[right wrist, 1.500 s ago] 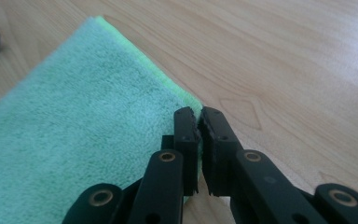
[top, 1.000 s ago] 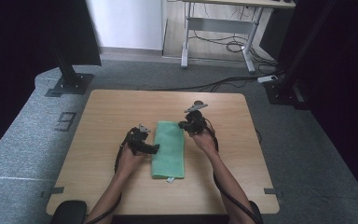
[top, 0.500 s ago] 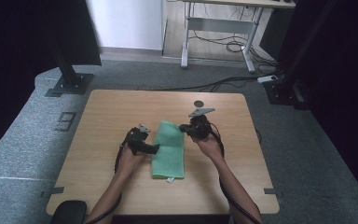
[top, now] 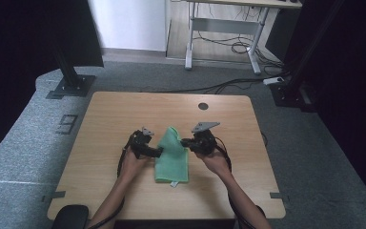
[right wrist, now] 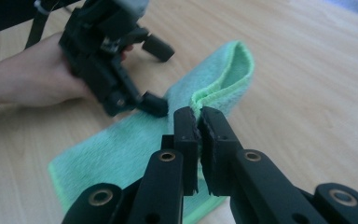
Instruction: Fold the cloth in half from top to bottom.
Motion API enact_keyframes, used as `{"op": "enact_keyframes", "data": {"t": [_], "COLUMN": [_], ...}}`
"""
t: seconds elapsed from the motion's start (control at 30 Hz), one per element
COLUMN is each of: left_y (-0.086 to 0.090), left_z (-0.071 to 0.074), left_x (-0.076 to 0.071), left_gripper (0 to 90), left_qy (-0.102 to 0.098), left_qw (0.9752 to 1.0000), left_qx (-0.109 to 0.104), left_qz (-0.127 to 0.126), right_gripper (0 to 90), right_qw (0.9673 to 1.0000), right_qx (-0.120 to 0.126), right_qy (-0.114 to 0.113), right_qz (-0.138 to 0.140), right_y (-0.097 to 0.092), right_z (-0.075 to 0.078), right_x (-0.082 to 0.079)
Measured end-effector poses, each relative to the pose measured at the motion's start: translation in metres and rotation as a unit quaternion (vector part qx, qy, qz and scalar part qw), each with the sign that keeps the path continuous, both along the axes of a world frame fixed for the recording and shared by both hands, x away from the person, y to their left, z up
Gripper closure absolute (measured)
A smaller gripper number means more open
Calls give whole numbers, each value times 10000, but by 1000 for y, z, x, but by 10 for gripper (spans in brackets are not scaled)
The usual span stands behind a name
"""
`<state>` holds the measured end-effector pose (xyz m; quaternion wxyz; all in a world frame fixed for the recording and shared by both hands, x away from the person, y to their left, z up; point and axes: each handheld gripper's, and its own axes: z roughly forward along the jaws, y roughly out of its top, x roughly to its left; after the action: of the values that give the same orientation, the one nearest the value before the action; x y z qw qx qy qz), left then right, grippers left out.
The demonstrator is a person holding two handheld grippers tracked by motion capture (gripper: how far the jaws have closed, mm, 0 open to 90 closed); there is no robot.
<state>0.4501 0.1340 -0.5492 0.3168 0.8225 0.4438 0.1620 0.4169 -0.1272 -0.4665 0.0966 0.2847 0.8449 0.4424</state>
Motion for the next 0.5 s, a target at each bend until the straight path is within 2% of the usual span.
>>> {"op": "enact_keyframes", "data": {"t": [0.13, 0.2, 0.3, 0.4, 0.5], "left_y": [0, 1, 5, 9, 9], "left_z": [0, 1, 5, 10, 10], "left_x": [0, 1, 2, -4, -10], "left_gripper": [0, 0, 0, 1, 9], "left_qy": [3, 27, 233, 232, 207], "left_qw": [10000, 9999, 9995, 9992, 9994], "left_qx": [-10, -7, -95, -231, -152], "left_qz": [-15, -102, -216, -216, -228], "right_gripper": [842, 842, 841, 841, 841], "right_qw": [9999, 9999, 9997, 9996, 9996], "right_qx": [-44, -46, -53, -38, -44], "right_qy": [88, 148, 220, 256, 261], "right_qz": [40, 31, -16, -54, -58], "right_y": [-1, -2, -4, -5, -6], "right_z": [-9, -14, -20, -23, -25], "right_x": [-7, -9, -9, -9, -8]}}
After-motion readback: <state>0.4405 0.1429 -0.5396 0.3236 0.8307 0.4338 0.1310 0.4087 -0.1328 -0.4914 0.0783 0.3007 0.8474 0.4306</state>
